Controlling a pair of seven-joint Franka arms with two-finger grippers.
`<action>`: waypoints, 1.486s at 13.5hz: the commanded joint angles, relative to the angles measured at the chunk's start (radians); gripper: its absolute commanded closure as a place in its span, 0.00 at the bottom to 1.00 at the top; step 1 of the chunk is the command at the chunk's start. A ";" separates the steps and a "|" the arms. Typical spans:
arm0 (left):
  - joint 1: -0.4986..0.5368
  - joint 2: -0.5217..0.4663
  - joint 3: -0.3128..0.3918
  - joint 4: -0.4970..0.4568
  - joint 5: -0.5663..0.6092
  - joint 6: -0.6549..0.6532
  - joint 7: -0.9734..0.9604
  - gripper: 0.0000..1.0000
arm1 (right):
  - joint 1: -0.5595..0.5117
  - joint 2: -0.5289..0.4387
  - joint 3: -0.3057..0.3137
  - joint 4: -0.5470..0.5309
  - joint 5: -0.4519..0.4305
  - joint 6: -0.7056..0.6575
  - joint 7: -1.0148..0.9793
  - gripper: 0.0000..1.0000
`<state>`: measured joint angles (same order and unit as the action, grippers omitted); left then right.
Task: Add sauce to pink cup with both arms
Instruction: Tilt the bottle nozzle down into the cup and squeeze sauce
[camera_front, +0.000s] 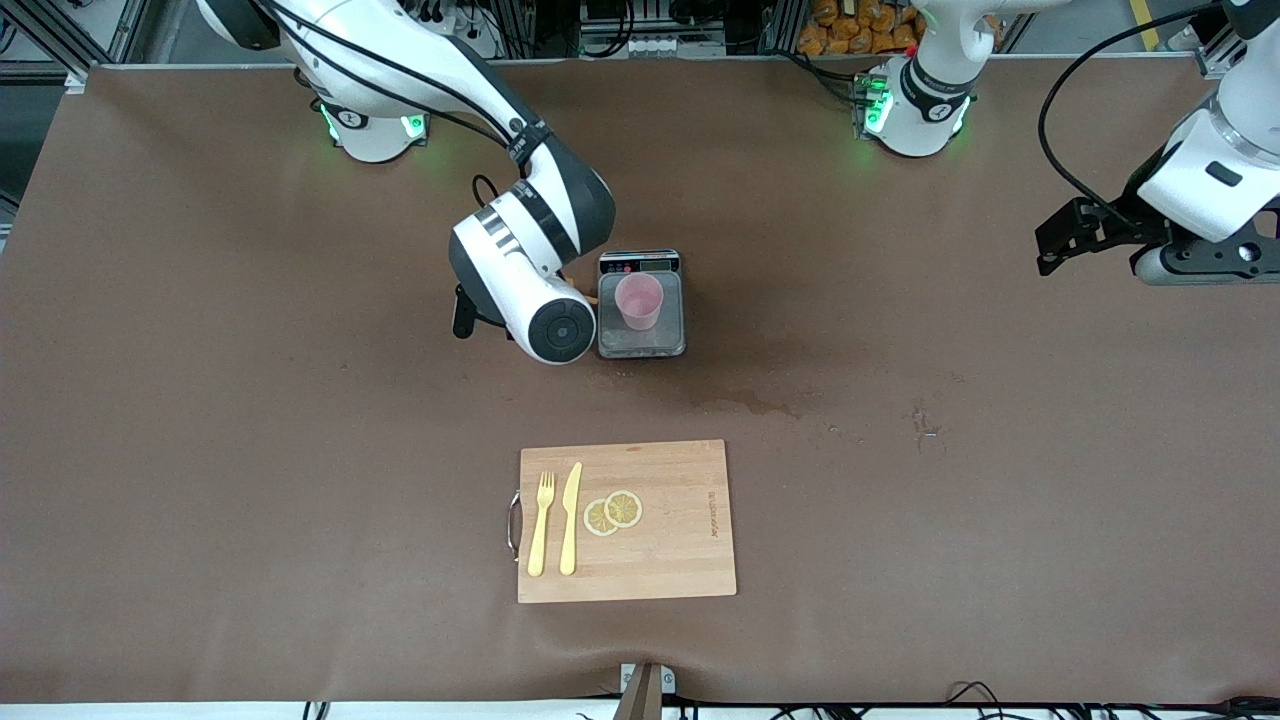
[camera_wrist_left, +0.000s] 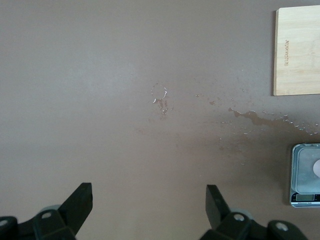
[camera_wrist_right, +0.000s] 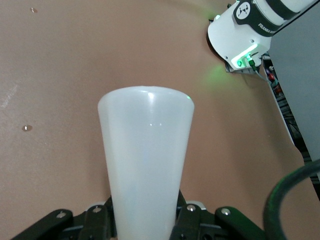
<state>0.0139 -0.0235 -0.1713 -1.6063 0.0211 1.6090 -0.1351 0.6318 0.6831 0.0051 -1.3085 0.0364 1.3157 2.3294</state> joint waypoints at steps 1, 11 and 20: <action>0.001 -0.016 0.003 -0.010 -0.024 -0.004 0.011 0.00 | 0.031 -0.014 -0.007 0.000 -0.056 -0.036 0.019 0.61; 0.003 -0.015 0.003 -0.012 -0.024 -0.004 0.011 0.00 | 0.043 -0.008 -0.007 0.002 -0.058 -0.047 0.022 0.76; 0.000 -0.007 0.003 -0.012 -0.024 -0.004 0.011 0.00 | -0.105 -0.079 -0.004 -0.006 0.071 -0.062 -0.235 0.76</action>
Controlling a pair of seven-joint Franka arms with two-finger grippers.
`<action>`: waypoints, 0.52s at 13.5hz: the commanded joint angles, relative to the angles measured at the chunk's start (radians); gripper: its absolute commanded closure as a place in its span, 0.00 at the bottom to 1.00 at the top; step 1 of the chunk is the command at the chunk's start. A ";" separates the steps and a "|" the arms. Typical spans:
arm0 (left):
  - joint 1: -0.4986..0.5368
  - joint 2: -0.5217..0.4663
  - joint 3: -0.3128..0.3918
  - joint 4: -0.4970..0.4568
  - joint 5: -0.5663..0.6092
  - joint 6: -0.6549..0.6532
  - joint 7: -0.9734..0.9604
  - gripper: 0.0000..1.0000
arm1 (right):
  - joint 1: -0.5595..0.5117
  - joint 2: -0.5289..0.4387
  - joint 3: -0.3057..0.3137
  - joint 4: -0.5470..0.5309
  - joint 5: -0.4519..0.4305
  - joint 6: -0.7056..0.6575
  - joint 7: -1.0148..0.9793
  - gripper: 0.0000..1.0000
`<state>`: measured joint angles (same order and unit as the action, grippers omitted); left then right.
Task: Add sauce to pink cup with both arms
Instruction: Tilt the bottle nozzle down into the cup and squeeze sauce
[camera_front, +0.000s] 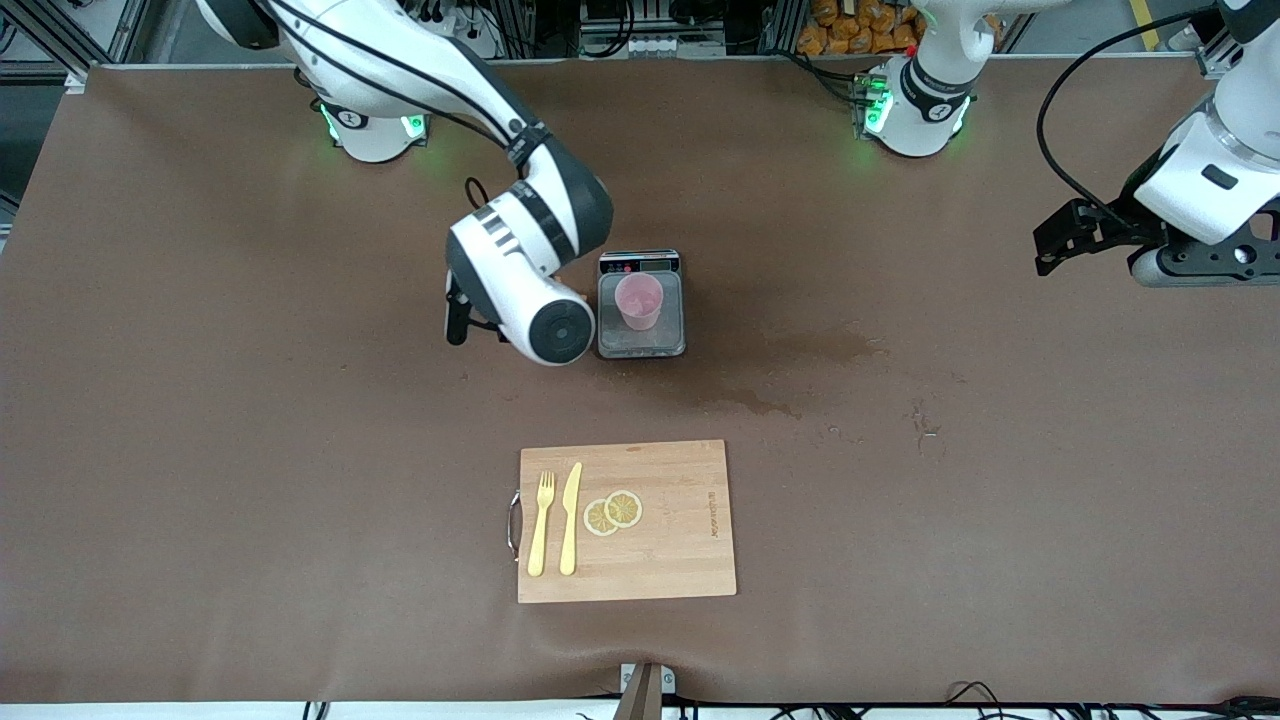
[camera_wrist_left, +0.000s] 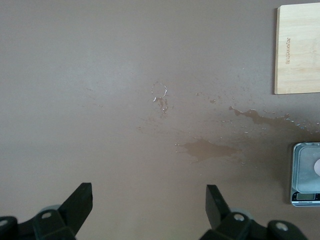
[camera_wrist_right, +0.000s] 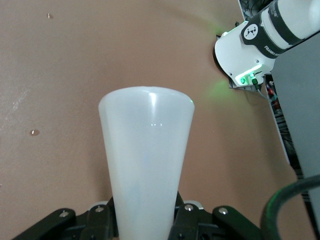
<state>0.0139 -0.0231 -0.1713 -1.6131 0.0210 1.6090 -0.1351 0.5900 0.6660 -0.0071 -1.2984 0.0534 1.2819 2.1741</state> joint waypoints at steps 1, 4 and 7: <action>0.000 -0.006 0.003 -0.005 -0.024 -0.004 0.011 0.00 | -0.084 -0.068 0.009 -0.016 0.065 -0.041 -0.105 0.76; -0.002 -0.004 0.003 -0.005 -0.024 -0.004 0.011 0.00 | -0.165 -0.097 0.009 -0.016 0.129 -0.075 -0.218 0.75; -0.002 0.002 0.003 -0.005 -0.024 -0.003 0.011 0.00 | -0.295 -0.129 0.009 -0.016 0.218 -0.146 -0.400 0.73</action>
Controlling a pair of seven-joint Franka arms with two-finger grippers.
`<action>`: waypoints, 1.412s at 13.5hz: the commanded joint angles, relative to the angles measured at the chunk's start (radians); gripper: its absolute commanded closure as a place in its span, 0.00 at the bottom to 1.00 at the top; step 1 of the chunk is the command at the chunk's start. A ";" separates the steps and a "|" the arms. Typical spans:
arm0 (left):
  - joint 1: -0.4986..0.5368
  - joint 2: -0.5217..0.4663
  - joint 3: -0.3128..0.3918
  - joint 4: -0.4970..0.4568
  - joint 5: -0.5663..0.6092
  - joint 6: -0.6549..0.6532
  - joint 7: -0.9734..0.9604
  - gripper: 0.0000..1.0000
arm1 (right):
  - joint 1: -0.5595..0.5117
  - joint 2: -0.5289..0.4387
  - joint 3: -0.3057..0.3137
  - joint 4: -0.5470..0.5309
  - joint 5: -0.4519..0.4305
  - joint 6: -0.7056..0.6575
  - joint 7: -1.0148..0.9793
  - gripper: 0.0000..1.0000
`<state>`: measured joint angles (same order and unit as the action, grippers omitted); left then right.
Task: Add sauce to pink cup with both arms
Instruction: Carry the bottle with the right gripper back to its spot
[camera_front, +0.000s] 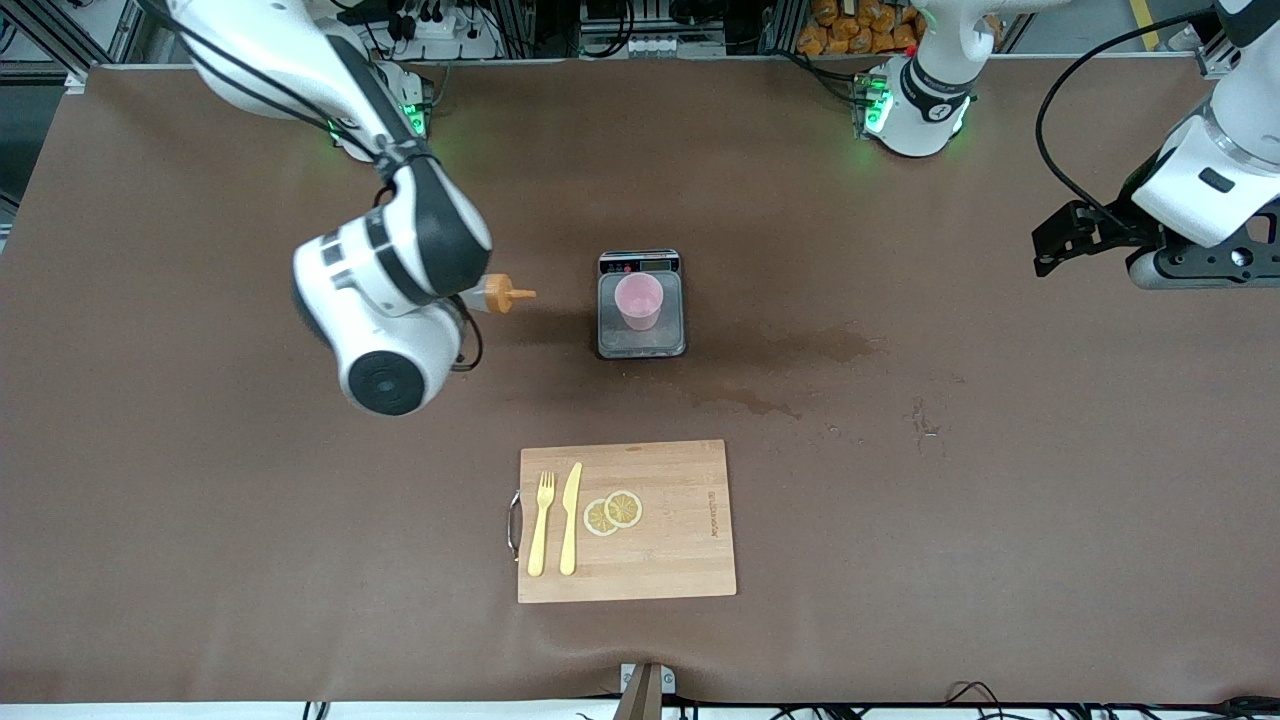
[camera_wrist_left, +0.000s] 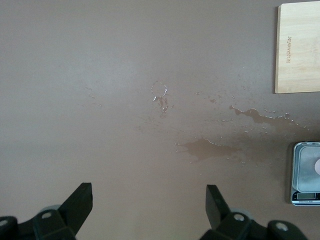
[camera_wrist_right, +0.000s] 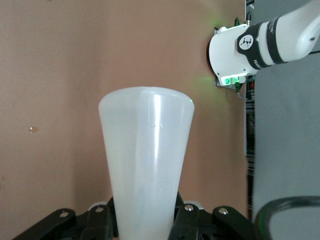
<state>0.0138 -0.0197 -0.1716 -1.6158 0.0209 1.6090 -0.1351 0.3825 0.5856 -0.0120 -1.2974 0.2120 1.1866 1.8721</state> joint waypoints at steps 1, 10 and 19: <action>-0.002 -0.002 0.003 -0.003 -0.024 -0.003 0.011 0.00 | -0.140 -0.053 0.014 -0.014 0.093 -0.076 -0.157 0.73; 0.000 -0.003 -0.003 -0.003 -0.024 -0.001 0.008 0.00 | -0.439 -0.043 0.012 -0.020 0.253 -0.219 -0.592 0.70; -0.002 -0.002 -0.003 -0.006 -0.024 0.002 0.006 0.00 | -0.632 0.022 0.012 -0.065 0.257 -0.251 -1.013 0.68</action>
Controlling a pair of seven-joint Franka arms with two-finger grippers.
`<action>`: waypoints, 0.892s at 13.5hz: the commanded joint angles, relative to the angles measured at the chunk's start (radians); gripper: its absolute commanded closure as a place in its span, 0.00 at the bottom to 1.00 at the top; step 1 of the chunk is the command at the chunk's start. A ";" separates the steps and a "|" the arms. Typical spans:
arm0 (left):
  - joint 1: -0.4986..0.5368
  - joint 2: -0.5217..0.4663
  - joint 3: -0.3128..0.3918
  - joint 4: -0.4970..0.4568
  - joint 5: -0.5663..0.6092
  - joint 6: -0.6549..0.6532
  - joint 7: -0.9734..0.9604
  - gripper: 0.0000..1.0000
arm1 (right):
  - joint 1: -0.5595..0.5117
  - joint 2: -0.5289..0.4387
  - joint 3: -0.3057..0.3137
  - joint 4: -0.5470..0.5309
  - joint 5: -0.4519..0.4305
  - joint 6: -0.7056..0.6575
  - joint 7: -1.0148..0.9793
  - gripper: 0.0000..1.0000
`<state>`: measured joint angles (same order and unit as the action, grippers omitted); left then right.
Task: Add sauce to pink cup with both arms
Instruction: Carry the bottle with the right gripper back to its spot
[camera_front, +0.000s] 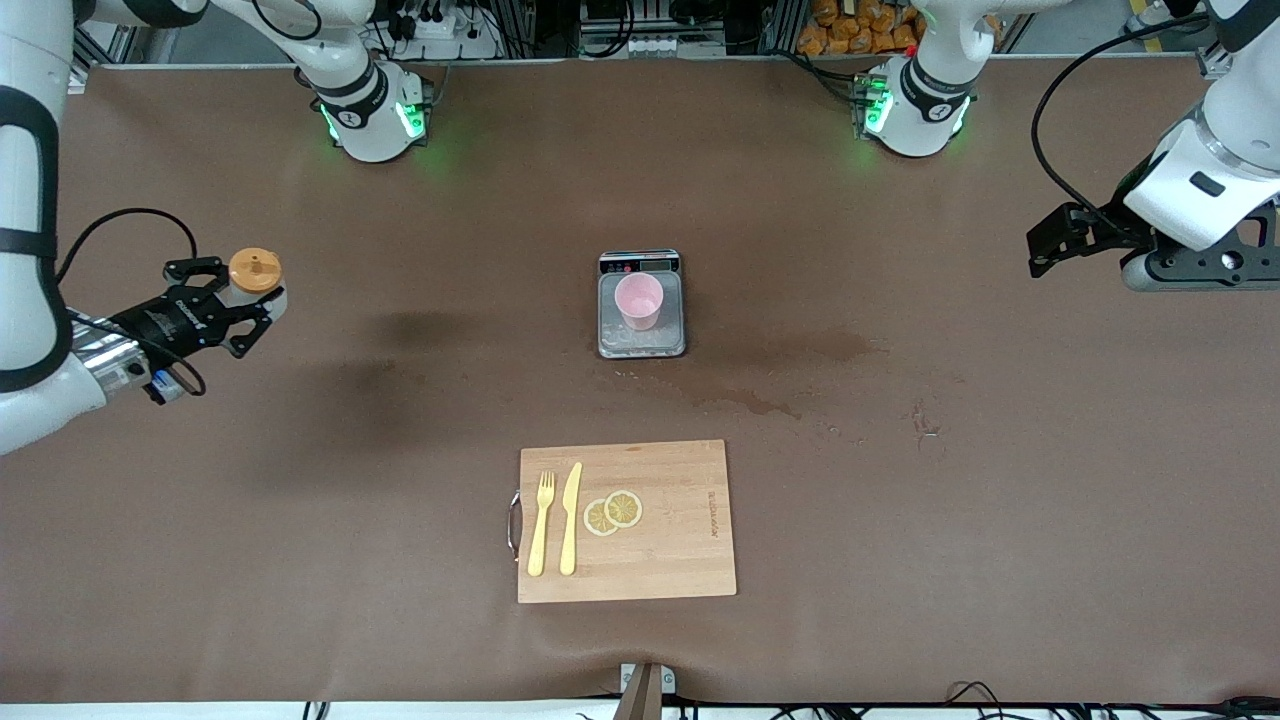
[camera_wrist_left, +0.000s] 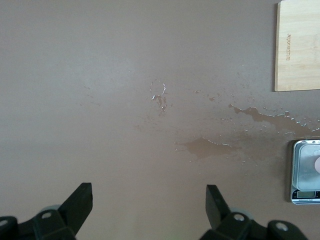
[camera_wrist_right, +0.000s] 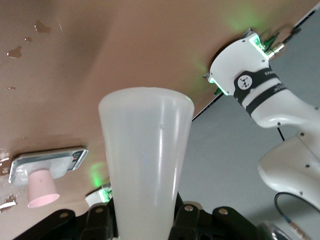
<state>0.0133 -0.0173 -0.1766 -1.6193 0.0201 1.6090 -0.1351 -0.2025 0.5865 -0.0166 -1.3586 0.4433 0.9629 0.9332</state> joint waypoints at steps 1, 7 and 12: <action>-0.001 -0.004 0.002 -0.002 -0.023 0.003 0.006 0.00 | -0.076 0.047 0.017 -0.005 0.026 -0.030 -0.141 0.68; 0.000 -0.004 0.002 -0.008 -0.023 0.003 0.005 0.00 | -0.170 0.189 0.017 -0.005 0.026 -0.021 -0.423 0.68; 0.000 -0.007 0.002 -0.010 -0.023 0.002 0.005 0.00 | -0.202 0.277 0.017 -0.004 0.025 -0.015 -0.562 0.66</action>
<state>0.0134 -0.0164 -0.1769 -1.6251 0.0200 1.6097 -0.1351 -0.3788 0.8450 -0.0172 -1.3755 0.4470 0.9715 0.4078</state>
